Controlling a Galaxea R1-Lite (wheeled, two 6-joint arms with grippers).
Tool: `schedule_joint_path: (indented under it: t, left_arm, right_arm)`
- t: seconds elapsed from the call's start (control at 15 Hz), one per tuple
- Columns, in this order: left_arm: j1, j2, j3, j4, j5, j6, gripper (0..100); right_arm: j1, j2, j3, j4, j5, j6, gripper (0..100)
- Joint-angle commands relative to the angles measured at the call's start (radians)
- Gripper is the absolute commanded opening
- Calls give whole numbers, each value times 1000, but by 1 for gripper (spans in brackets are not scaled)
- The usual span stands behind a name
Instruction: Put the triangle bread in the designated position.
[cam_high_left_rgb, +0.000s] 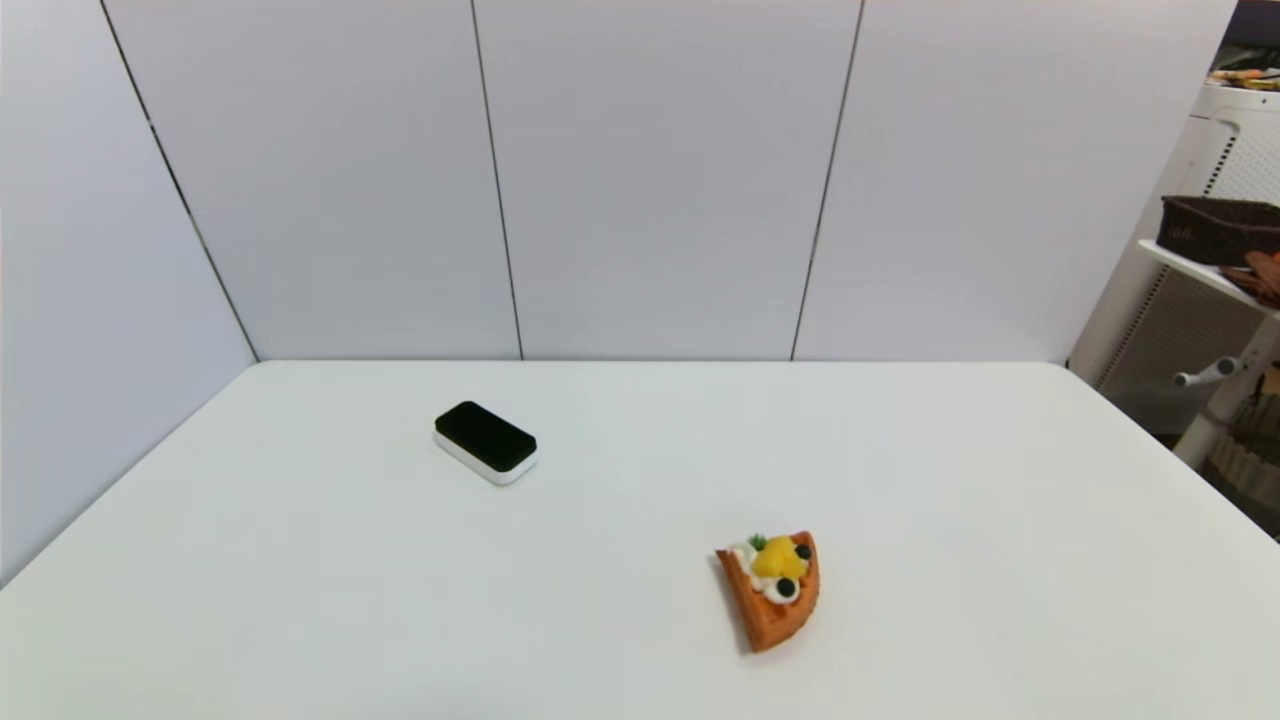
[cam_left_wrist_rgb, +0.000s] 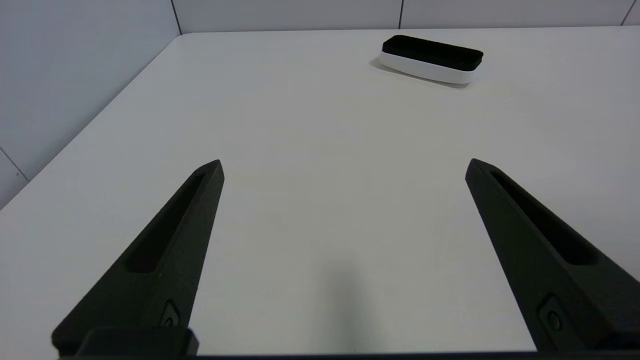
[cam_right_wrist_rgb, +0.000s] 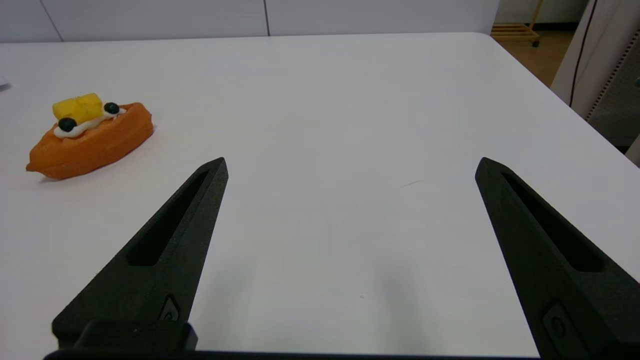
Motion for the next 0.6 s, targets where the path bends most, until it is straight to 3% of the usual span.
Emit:
schedule_joint_path:
  t: [0.07,0.6]
  left_arm:
    - [0,1,0,0,0,0,100]
    - [2,53,-9,-3,14,-60,100]
  right_arm:
    - [1,0,0,0,0,1,100]
    - [1,0,0,0,0,1,100]
